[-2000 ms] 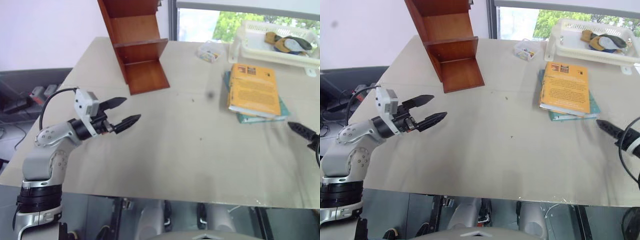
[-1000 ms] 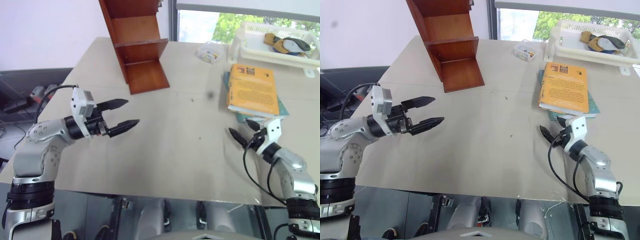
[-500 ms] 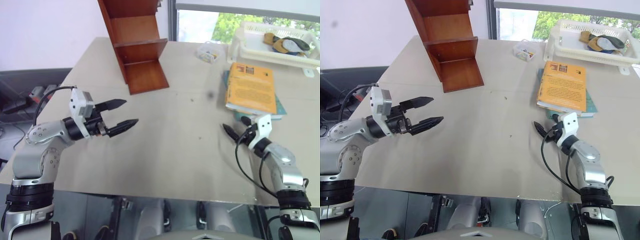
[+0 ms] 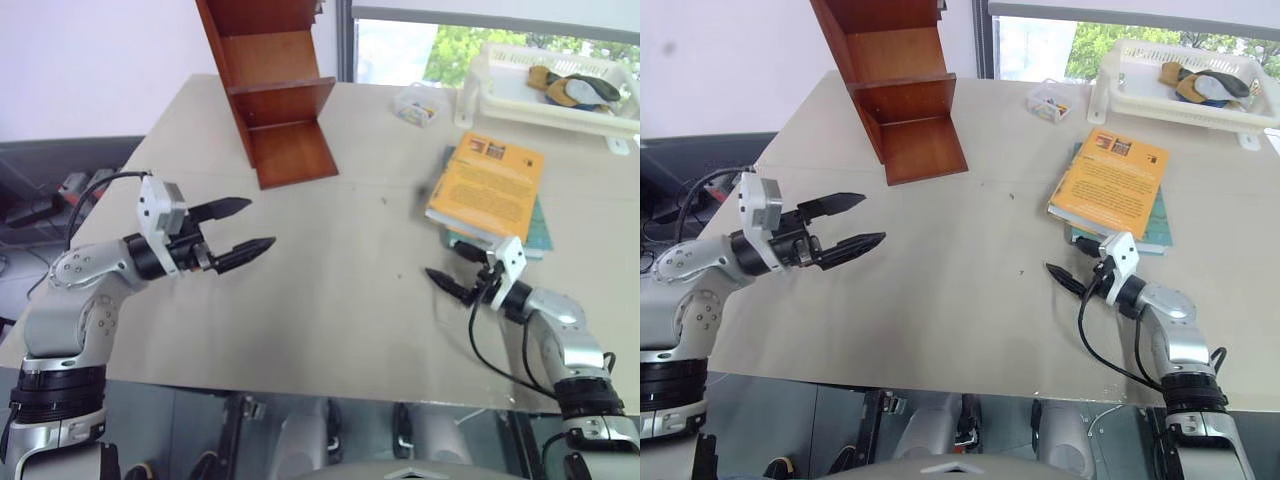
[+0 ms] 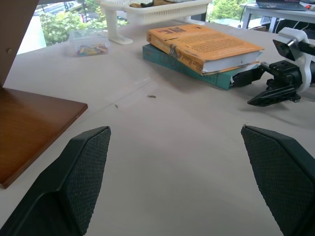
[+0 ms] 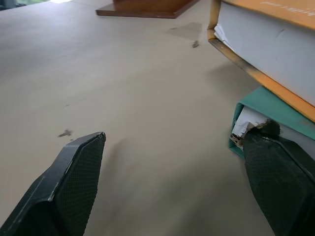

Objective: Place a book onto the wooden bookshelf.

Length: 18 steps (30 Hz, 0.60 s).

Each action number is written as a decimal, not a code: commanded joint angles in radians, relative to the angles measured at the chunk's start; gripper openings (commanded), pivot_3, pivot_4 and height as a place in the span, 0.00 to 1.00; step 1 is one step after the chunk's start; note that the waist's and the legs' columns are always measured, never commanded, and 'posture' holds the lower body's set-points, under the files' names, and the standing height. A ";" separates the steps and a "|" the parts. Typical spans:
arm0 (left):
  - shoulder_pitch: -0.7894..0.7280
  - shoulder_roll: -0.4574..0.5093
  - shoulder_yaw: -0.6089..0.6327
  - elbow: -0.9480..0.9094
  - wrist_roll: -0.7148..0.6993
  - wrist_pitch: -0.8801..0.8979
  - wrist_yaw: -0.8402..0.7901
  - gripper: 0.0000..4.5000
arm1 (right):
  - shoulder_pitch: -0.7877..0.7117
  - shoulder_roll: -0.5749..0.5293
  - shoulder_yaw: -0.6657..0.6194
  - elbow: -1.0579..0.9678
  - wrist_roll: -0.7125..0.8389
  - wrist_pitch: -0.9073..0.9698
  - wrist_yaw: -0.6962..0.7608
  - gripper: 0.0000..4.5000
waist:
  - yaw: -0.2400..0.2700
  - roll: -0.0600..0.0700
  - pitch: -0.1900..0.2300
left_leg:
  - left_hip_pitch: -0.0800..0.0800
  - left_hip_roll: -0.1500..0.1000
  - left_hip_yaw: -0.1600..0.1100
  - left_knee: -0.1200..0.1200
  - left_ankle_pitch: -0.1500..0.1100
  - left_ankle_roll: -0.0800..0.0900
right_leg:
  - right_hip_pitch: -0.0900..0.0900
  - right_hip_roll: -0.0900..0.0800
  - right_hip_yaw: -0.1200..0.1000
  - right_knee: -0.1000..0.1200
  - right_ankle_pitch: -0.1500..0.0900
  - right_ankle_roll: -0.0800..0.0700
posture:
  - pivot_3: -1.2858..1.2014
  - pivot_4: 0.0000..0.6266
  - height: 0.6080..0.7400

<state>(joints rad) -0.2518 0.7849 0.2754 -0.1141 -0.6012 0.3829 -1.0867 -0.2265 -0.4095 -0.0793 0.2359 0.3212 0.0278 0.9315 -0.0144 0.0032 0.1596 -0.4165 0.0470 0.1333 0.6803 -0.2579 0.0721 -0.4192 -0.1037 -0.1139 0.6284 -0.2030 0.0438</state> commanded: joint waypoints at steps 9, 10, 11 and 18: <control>-0.023 0.025 0.021 -0.006 0.005 -0.024 -0.005 1.00 | 0.148 -0.158 0.031 -0.224 0.114 0.134 0.220 1.00 | 0.004 0.000 0.000 | 0.000 0.000 -0.001 0.000 0.000 0.000 | 0.000 -0.001 0.000 0.000 0.000 0.000 | 0.52 0.24 0.79; -0.026 0.027 0.020 -0.002 0.007 -0.026 -0.008 1.00 | 0.166 -0.177 0.033 -0.248 0.125 0.151 0.238 1.00 | 0.004 0.000 0.000 | 0.000 0.000 -0.001 0.000 0.000 0.000 | 0.000 -0.001 0.000 0.000 -0.001 -0.001 | 0.52 0.24 0.79; -0.032 0.027 0.017 0.003 0.008 -0.027 -0.010 1.00 | 0.191 -0.200 0.034 -0.277 0.134 0.168 0.257 1.00 | 0.004 0.000 0.000 | 0.000 0.000 -0.001 0.000 0.000 0.000 | 0.000 -0.001 0.000 0.000 -0.001 -0.001 | 0.52 0.24 0.79; -0.068 0.021 -0.012 0.037 0.020 -0.039 -0.028 1.00 | 0.372 -0.353 0.052 -0.439 0.151 0.235 0.346 1.00 | 0.009 -0.001 -0.001 | 0.000 0.000 -0.002 0.000 0.000 0.000 | 0.000 -0.001 -0.001 -0.001 -0.002 -0.003 | 0.52 0.24 0.79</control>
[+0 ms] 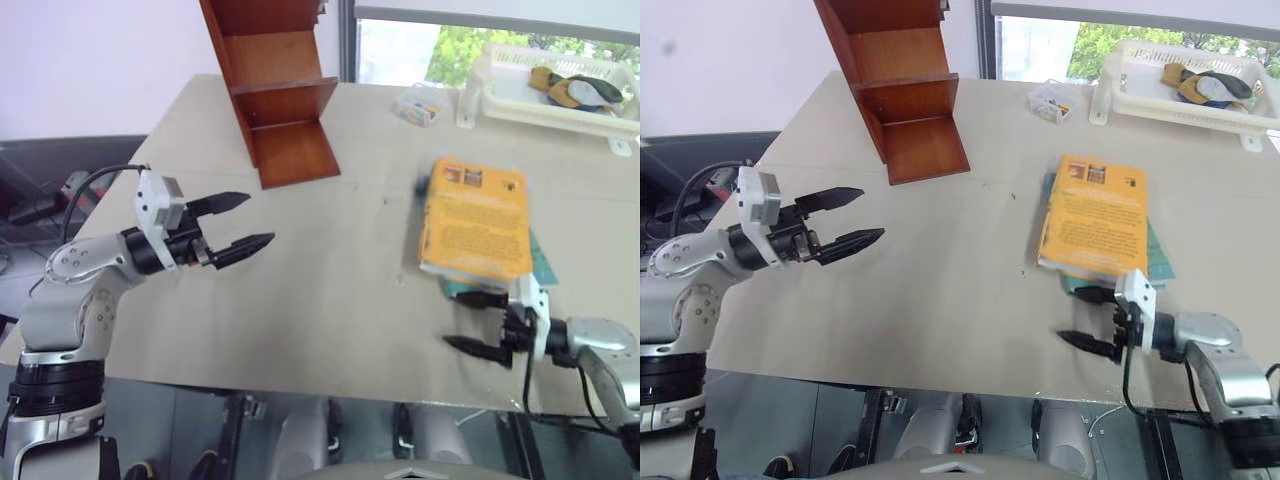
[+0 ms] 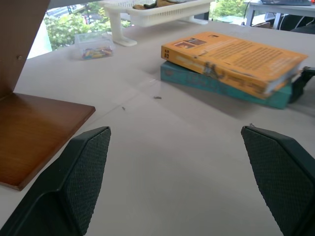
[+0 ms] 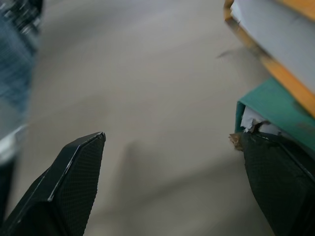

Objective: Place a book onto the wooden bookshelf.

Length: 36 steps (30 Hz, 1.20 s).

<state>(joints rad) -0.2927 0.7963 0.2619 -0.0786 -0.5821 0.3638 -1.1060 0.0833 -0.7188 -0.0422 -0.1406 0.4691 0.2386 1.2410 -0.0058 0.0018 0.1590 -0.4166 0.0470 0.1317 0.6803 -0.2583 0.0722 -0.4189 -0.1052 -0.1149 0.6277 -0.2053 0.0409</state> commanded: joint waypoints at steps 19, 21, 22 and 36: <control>-0.091 -0.013 -0.051 0.066 0.031 -0.036 -0.050 1.00 | 0.252 0.021 -0.217 -0.104 0.131 0.088 -0.188 1.00 | 0.024 -0.005 -0.002 | -0.001 0.000 -0.003 0.002 0.000 0.000 | 0.001 -0.005 -0.003 -0.001 0.000 -0.001 | 0.52 0.24 0.79; -0.100 -0.015 -0.057 0.075 0.035 -0.041 -0.055 1.00 | 0.274 0.011 -0.247 -0.098 0.118 0.084 -0.203 1.00 | 0.023 -0.005 -0.002 | -0.001 0.000 -0.003 0.002 -0.001 0.001 | 0.001 -0.005 -0.003 -0.001 0.000 -0.001 | 0.52 0.24 0.79; -0.103 -0.016 -0.059 0.078 0.036 -0.043 -0.057 1.00 | 0.282 0.004 -0.262 -0.091 0.115 0.088 -0.209 1.00 | 0.022 -0.005 -0.002 | -0.001 0.000 -0.003 0.002 -0.001 0.001 | 0.001 -0.005 -0.003 -0.002 0.000 -0.001 | 0.52 0.24 0.79; -0.101 -0.018 -0.063 0.078 0.036 -0.043 -0.065 1.00 | 0.120 -0.100 -0.549 0.162 0.063 0.062 -0.365 1.00 | 0.016 -0.003 -0.001 | -0.001 0.001 -0.002 0.002 -0.001 0.001 | 0.001 -0.001 -0.002 -0.001 0.000 -0.001 | 0.52 0.24 0.79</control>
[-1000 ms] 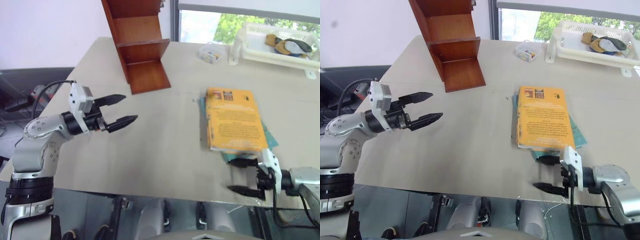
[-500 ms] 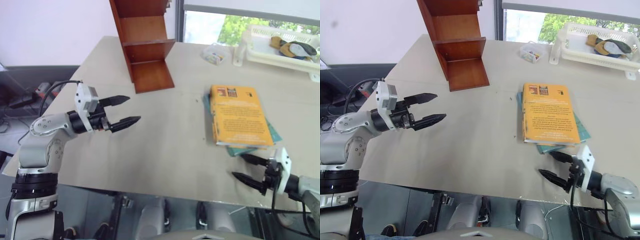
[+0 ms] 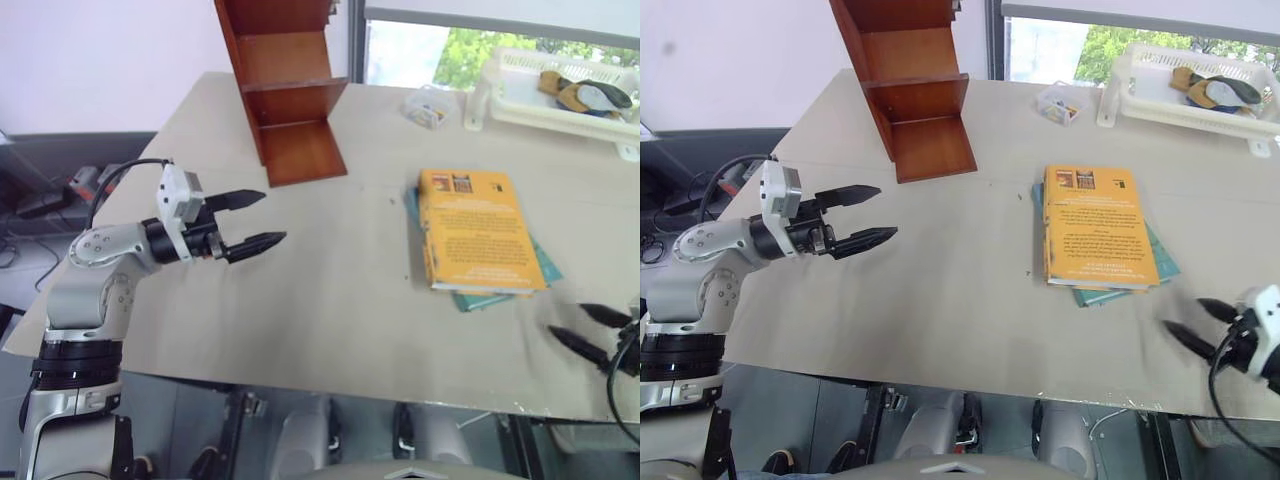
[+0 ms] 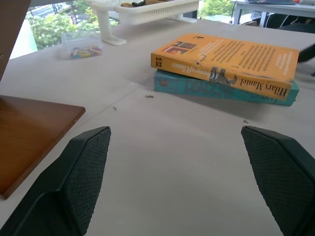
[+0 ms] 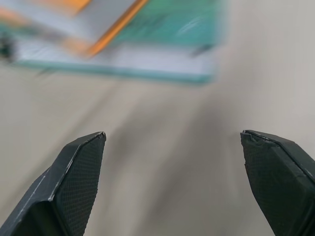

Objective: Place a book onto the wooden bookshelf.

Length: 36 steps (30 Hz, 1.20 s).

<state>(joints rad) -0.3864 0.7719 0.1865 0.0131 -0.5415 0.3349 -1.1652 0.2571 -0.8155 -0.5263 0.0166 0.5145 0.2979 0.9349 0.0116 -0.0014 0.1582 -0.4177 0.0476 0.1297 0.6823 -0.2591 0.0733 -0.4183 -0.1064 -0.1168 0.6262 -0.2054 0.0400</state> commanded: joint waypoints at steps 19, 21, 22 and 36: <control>0.001 0.014 0.033 -0.031 -0.006 -0.013 0.000 1.00 | -0.671 0.170 0.106 0.335 -0.220 0.083 -0.640 1.00 | -0.006 0.002 0.001 | -0.001 -0.001 0.003 0.000 0.003 0.004 | -0.001 0.002 0.001 0.001 0.001 0.001 | 0.52 0.24 0.79; 0.009 0.014 0.038 -0.039 -0.007 -0.012 0.005 1.00 | -0.738 0.162 0.126 0.435 -0.240 0.063 -0.629 1.00 | -0.012 0.002 0.001 | -0.001 -0.001 0.003 -0.001 0.003 0.004 | -0.001 0.002 0.002 0.001 0.002 0.003 | 0.52 0.24 0.79; 0.013 0.014 0.040 -0.043 -0.009 -0.011 0.007 1.00 | -0.770 0.157 0.144 0.484 -0.254 0.045 -0.613 1.00 | -0.015 0.002 0.001 | -0.001 -0.001 0.003 -0.001 0.003 0.004 | -0.001 0.002 0.002 0.001 0.002 0.003 | 0.52 0.24 0.79; 0.055 0.012 0.068 -0.085 -0.018 -0.009 0.039 1.00 | -1.055 0.157 0.348 1.030 -0.377 -0.286 -0.190 1.00 | -0.043 0.003 0.002 | 0.000 -0.001 0.006 -0.001 0.003 0.004 | -0.001 0.003 0.004 0.001 0.003 0.004 | 0.52 0.24 0.79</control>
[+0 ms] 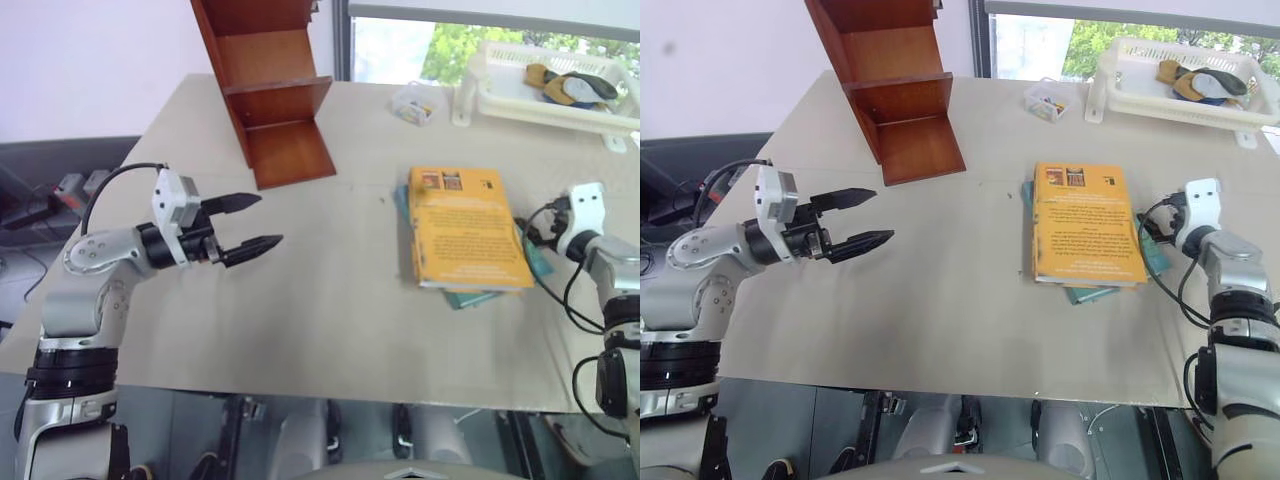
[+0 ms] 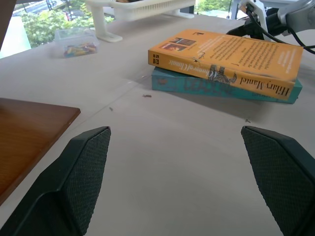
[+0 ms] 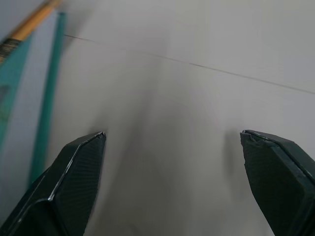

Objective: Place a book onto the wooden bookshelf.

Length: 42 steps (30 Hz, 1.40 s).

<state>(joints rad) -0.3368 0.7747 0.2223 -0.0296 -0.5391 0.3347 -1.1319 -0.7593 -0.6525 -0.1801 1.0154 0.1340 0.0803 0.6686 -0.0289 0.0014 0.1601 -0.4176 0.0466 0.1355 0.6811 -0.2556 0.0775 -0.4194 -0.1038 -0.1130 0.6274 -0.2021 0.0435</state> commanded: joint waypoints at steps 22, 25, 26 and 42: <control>0.002 0.010 0.030 -0.044 -0.024 -0.012 0.018 1.00 | -0.163 0.050 -0.011 0.194 -0.028 -0.227 0.124 1.00 | -0.012 0.000 0.000 | 0.001 0.000 0.001 0.000 0.000 -0.001 | 0.000 0.000 0.000 0.001 0.002 -0.003 | 0.52 0.24 0.79; -0.006 0.012 0.023 -0.035 -0.024 -0.010 0.009 1.00 | -0.163 0.008 -0.016 0.187 -0.035 -0.219 0.086 1.00 | -0.010 0.000 0.000 | 0.001 0.000 0.001 0.000 0.000 -0.001 | 0.000 0.000 0.000 0.001 0.002 -0.003 | 0.52 0.24 0.79; -0.007 0.012 0.021 -0.032 -0.023 -0.010 0.007 1.00 | -0.158 -0.009 -0.025 0.178 -0.027 -0.222 0.087 1.00 | -0.009 0.000 0.000 | 0.001 0.000 0.001 0.000 0.000 -0.001 | 0.000 0.000 0.000 0.001 0.002 -0.003 | 0.52 0.24 0.79; -0.077 0.011 -0.028 0.025 -0.011 0.006 -0.052 1.00 | 0.356 -0.172 -0.252 -0.427 0.227 -0.030 0.222 1.00 | -0.003 0.001 0.000 | 0.002 0.000 0.000 0.000 0.000 -0.001 | 0.001 -0.001 0.000 0.001 0.001 -0.002 | 0.52 0.24 0.79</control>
<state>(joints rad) -0.3923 0.7752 0.1879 -0.0025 -0.5438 0.3448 -1.1733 -0.4276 -0.7872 -0.3765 0.6934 0.3124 0.0256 0.8810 -0.0317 0.0020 0.1601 -0.4158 0.0469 0.1358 0.6809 -0.2554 0.0768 -0.4181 -0.1045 -0.1131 0.6282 -0.2006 0.0413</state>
